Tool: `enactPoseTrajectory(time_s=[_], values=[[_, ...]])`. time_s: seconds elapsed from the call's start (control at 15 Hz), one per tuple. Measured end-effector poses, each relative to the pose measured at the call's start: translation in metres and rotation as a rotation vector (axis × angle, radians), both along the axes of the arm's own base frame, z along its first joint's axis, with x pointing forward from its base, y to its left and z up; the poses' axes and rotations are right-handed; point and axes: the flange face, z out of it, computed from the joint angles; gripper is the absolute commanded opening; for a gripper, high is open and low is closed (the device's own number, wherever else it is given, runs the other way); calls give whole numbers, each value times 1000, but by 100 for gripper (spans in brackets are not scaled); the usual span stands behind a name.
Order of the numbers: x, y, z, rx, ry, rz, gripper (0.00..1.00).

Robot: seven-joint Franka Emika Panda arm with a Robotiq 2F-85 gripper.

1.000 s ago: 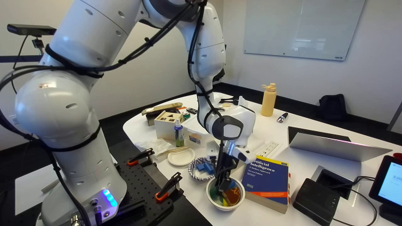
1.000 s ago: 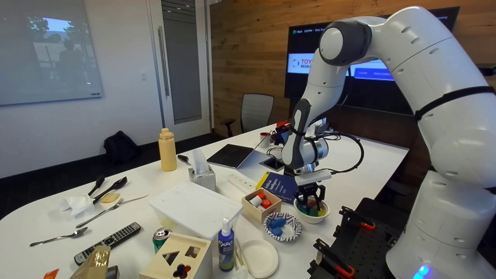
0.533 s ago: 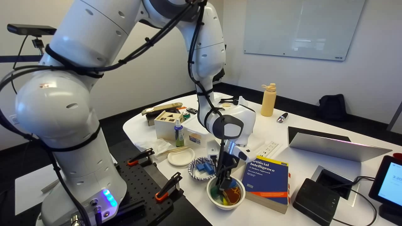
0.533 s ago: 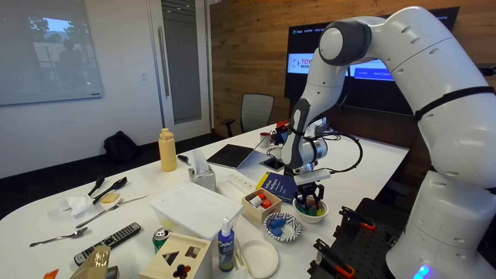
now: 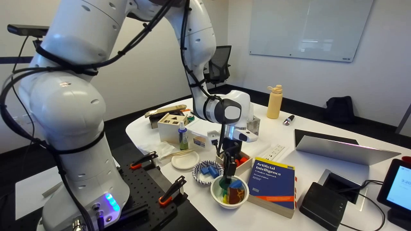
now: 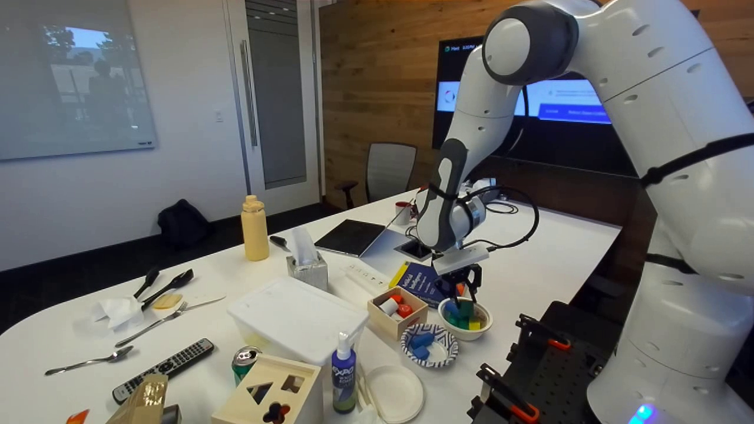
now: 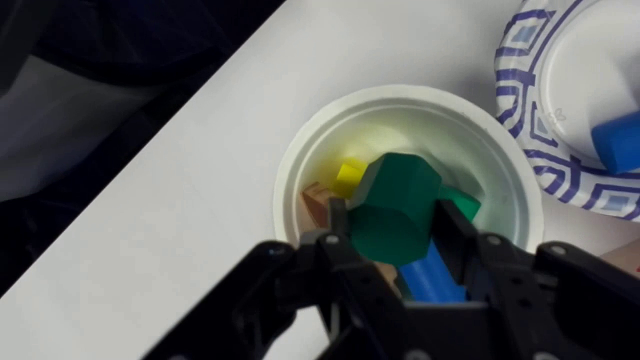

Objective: Put the green block from the white bowl on the white plate.

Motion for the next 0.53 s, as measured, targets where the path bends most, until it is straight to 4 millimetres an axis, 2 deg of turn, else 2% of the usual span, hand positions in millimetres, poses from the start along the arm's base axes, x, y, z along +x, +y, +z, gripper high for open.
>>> enactPoseTrajectory(time_s=[0.27, 0.4, 0.53], values=[[-3, 39, 22, -63, -5, 19, 22], [-15, 71, 28, -73, -17, 21, 22], [-32, 112, 31, -88, -52, 34, 22]])
